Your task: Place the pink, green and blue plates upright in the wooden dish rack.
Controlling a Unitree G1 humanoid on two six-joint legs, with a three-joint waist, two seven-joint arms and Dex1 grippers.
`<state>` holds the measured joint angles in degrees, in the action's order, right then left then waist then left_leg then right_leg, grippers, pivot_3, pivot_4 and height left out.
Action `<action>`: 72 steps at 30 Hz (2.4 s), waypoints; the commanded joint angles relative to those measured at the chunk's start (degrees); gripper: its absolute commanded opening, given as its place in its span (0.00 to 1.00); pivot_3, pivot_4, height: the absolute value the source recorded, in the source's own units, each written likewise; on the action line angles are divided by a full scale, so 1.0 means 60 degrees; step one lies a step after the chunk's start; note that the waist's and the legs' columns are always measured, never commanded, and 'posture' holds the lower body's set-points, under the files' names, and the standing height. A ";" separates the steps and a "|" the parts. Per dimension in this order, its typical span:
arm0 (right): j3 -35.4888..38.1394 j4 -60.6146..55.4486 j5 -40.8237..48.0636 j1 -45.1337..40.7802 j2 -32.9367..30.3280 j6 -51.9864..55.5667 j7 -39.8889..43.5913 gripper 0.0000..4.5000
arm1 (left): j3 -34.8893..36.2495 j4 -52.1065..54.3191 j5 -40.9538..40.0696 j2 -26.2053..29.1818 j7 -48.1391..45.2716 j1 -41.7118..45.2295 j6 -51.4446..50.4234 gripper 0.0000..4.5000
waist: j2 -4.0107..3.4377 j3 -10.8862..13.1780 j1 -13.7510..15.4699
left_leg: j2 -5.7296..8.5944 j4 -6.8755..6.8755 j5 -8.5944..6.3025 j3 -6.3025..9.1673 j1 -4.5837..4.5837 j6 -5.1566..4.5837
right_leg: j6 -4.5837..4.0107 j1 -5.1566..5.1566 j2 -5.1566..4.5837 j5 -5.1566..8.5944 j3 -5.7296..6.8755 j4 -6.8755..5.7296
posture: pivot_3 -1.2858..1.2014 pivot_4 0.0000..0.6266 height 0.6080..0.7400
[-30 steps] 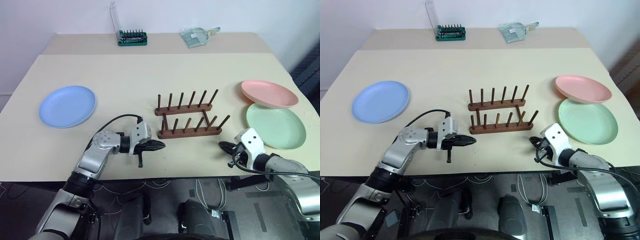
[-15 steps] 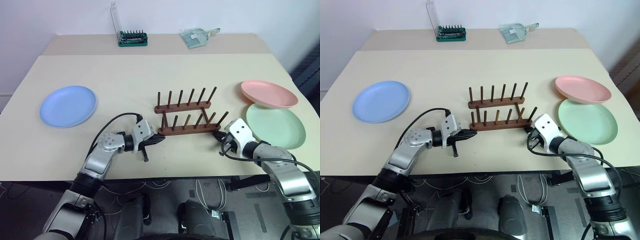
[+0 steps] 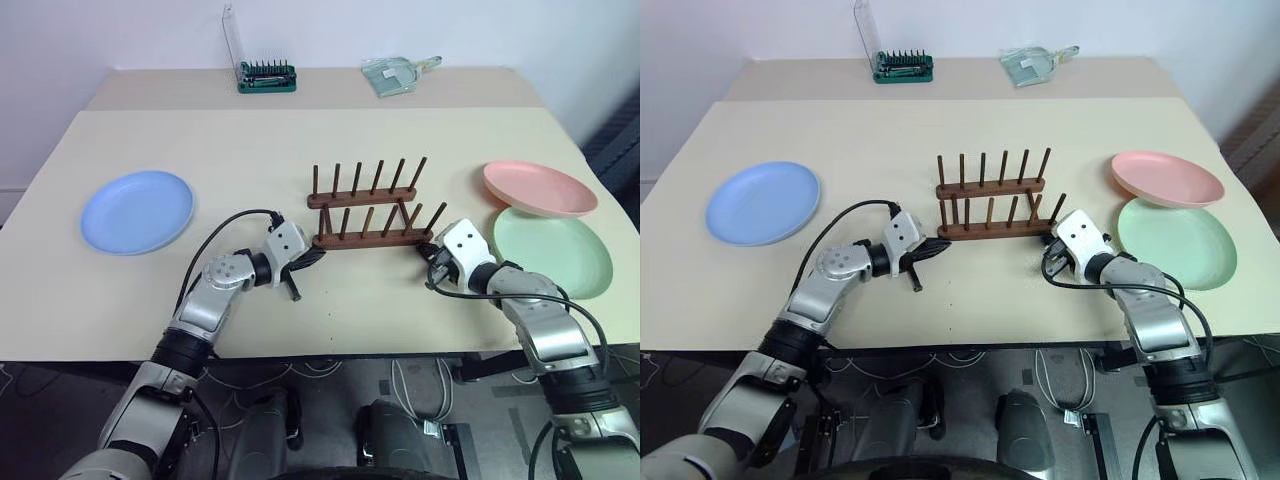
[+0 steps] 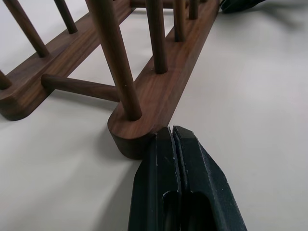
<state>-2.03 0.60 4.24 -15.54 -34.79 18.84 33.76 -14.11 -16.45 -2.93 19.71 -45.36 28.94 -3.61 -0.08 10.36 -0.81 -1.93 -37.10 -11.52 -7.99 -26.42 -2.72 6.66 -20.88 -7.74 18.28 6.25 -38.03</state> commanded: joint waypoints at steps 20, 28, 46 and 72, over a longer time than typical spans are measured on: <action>0.1922 -0.1915 0.1056 0.0479 -0.1684 0.0785 0.1471 0.18 | 0.0561 0.1803 -0.1732 0.0884 -0.2020 -0.0762 -0.0625 0.00 | -0.0018 0.0014 -0.0001 | 0.0000 0.0005 0.0002 -0.0004 -0.0019 0.0003 | 0.0000 -0.0020 -0.0002 0.0000 -0.0002 0.0006 | 0.52 0.24 0.97; 0.2480 -0.0711 0.0453 -0.0323 -0.3031 0.0837 0.1173 0.99 | 0.0496 0.1998 -0.2063 0.0944 -0.2618 -0.0668 -0.0784 0.00 | -0.0014 0.0012 -0.0020 | -0.0003 0.0006 -0.0001 -0.0001 -0.0007 0.0001 | -0.0002 -0.0009 -0.0004 0.0000 0.0002 0.0011 | 0.52 0.24 0.97; -0.0090 0.7854 -0.2378 -0.4223 -0.3288 -0.3362 0.0592 0.88 | 0.0733 0.1581 -0.1971 0.0990 -0.2950 -0.0701 -0.0038 0.00 | -0.0019 0.0015 -0.0055 | -0.0003 0.0004 0.0012 -0.0026 -0.0010 0.0010 | 0.0004 -0.0017 0.0000 0.0004 -0.0005 0.0009 | 0.52 0.24 0.97; 0.2158 -0.0312 0.1608 -0.3183 -0.2471 -0.1602 0.0829 0.02 | 0.0736 0.0964 -0.1835 0.0935 -0.2866 -0.0888 0.0592 0.00 | -0.0029 0.0018 -0.0094 | -0.0015 0.0004 0.0015 -0.0026 -0.0007 0.0017 | 0.0001 -0.0023 0.0004 0.0002 -0.0016 0.0001 | 0.52 0.24 0.97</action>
<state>7.39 8.58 4.14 -32.70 -50.69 4.11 37.22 -10.38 -11.59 -13.88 25.38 -62.86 23.23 -0.68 -0.26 10.46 -1.38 -2.07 -37.07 -11.42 -8.12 -26.47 -2.60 6.65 -21.03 -7.69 18.29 6.15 -38.04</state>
